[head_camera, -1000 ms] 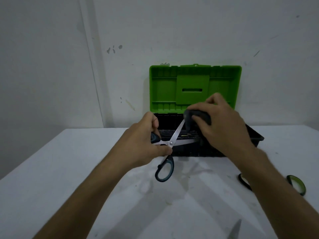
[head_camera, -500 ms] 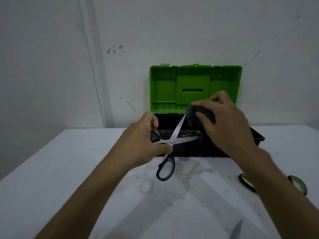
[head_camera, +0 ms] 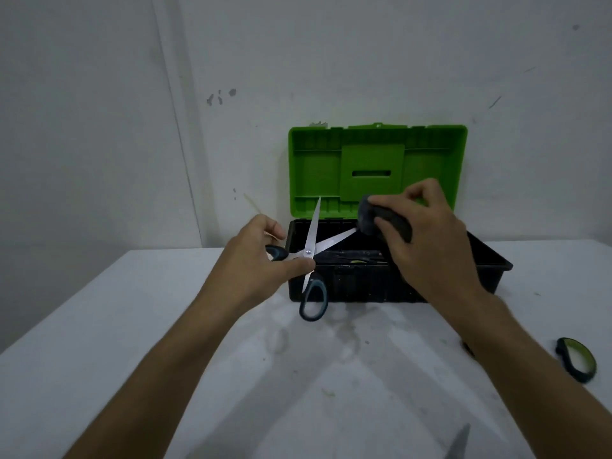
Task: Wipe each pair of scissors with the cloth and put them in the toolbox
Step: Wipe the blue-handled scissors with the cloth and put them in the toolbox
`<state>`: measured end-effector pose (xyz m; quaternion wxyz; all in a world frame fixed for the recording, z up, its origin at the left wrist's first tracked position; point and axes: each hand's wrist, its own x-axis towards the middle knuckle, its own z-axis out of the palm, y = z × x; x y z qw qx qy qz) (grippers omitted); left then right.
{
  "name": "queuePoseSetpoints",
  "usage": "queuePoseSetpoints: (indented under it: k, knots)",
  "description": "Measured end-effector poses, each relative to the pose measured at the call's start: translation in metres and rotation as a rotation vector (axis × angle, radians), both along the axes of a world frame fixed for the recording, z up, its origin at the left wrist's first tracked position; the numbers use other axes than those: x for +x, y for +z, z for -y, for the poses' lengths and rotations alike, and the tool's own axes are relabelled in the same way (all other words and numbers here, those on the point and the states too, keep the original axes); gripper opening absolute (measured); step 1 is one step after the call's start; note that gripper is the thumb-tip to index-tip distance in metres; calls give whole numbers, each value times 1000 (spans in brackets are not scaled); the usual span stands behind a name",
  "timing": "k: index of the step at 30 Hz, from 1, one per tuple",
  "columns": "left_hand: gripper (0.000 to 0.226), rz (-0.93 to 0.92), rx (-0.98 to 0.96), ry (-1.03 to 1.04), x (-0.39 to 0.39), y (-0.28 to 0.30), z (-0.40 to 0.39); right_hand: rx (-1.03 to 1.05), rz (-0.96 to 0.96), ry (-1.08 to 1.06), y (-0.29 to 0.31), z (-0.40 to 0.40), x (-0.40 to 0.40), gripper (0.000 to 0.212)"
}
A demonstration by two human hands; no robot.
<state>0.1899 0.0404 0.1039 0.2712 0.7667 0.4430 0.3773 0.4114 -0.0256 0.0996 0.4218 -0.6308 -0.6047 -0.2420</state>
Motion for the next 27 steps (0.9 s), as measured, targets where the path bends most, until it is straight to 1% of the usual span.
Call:
queuePoseSetpoints:
  k: [2,4,6,7,10,13,14,16,18,20,22,25,27]
  knots:
    - [28,-15,12,-26,3,-4,-2,-5,-6,72,4,3,1,32]
    - [17,-28,45,-72,7,-7,-1,-75,17,230,6,4,-9,32]
    - [15,-6,54,-104,8,-8,0,-161,54,322,1,2,-22,31]
    - [15,4,65,-103,7,-7,-1,-178,69,326,-3,-1,-25,31]
    - [15,-3,86,-62,2,-6,-5,-109,38,205,-9,-8,-16,30]
    - [16,42,51,-88,2,-7,-8,-5,-25,68,-6,-5,3,30]
    - [15,57,45,-101,3,-7,-7,30,-37,59,-3,-3,5,30]
    - [14,57,60,-109,5,-6,-6,64,-26,115,1,1,0,31]
    - [13,40,87,-109,6,-5,-4,11,30,230,3,4,-14,31]
    - [13,42,98,-102,3,-4,-5,-69,90,291,1,3,-28,31]
    - [15,36,108,-86,-1,-3,-7,-63,93,245,-1,0,-31,29]
    - [18,44,92,-81,-4,-2,-8,32,5,97,1,1,-17,30]
    - [19,52,78,-86,-3,-2,-9,88,-31,57,7,6,-8,30]
